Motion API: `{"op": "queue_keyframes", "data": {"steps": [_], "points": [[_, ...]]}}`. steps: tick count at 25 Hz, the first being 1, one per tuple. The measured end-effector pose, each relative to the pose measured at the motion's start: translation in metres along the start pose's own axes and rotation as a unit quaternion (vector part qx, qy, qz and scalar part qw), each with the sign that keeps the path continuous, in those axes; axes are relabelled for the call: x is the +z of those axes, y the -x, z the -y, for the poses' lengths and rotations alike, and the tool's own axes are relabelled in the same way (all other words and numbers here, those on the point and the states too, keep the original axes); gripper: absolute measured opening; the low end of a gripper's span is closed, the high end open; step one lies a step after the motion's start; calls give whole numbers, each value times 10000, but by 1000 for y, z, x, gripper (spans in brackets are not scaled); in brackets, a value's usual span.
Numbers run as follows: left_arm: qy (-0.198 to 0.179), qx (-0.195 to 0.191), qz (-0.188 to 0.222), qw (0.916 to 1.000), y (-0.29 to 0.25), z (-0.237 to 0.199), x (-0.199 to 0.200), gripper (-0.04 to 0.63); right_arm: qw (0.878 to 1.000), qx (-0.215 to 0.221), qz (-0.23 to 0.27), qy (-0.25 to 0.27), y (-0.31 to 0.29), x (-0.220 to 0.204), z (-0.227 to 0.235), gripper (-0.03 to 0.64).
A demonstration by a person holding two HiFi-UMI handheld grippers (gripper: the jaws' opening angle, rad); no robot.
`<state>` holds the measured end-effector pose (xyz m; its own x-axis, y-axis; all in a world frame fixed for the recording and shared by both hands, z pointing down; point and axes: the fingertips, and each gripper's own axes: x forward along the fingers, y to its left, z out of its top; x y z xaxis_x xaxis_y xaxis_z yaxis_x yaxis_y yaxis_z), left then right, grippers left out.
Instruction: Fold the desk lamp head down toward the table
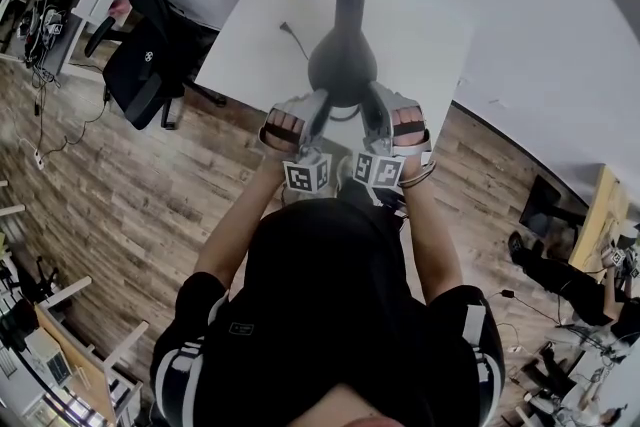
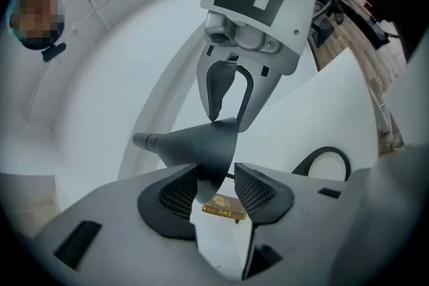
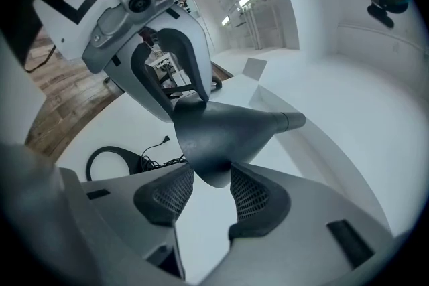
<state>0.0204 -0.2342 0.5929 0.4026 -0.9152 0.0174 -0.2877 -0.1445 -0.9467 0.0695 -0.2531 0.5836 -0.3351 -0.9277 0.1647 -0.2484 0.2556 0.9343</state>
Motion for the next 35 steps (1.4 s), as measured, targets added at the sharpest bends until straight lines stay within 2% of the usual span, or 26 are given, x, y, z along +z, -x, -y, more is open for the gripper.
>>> {"op": "queue_keyframes", "data": {"steps": [6, 9, 11, 14, 15, 18, 20, 21, 22, 25, 26, 28, 31, 33, 35], "points": [[423, -309, -16, 9986, 19, 2, 2, 189, 9993, 282, -73, -242, 16, 3, -11, 178], [507, -419, 26, 9978, 34, 0, 3, 187, 9963, 394, -159, -741, 27, 6, -12, 164], [701, -519, 30, 9962, 45, -2, 3, 182, 9913, 427, -259, -1215, 35, 9, -11, 157], [1264, -535, 74, 9905, 63, -11, 2, 160, 9784, 389, -336, -2000, 51, 16, -2, 119], [1502, -491, 141, 9873, 69, -17, 3, 120, 9721, 350, -338, -2293, 56, 18, 3, 96], [2171, -345, 362, 9749, 86, -37, 9, 53, 9458, 300, -350, -3214, 72, 24, 16, 69], [2659, -306, 455, 9624, 95, -50, 11, 35, 9231, 306, -366, -3816, 82, 28, 22, 54], [2968, -320, 468, 9533, 98, -57, 11, 32, 9112, 293, -374, -4092, 86, 30, 27, 44], [3330, -358, 468, 9411, 102, -63, 10, 28, 8993, 268, -380, -4348, 91, 33, 31, 36], [4356, -559, 556, 8967, 115, -87, 9, 26, 8669, 158, -355, -4970, 106, 42, 44, 20], [4519, -583, 627, 8880, 119, -98, 11, 25, 8578, 121, -331, -5128, 111, 45, 48, 15], [4692, -525, 670, 8790, 128, -114, 12, 25, 8427, 104, -256, -5377, 120, 53, 54, 14], [4899, -499, 548, 8686, 137, -123, 15, 25, 8269, 202, -131, -5618, 130, 65, 56, 14], [5139, -519, 510, 8548, 139, -123, 20, 25, 8176, 235, -42, -5753, 137, 69, 58, 14], [5445, -450, 532, 8359, 144, -125, 26, 26, 8082, 234, 29, -5885, 143, 70, 61, 14]]}}
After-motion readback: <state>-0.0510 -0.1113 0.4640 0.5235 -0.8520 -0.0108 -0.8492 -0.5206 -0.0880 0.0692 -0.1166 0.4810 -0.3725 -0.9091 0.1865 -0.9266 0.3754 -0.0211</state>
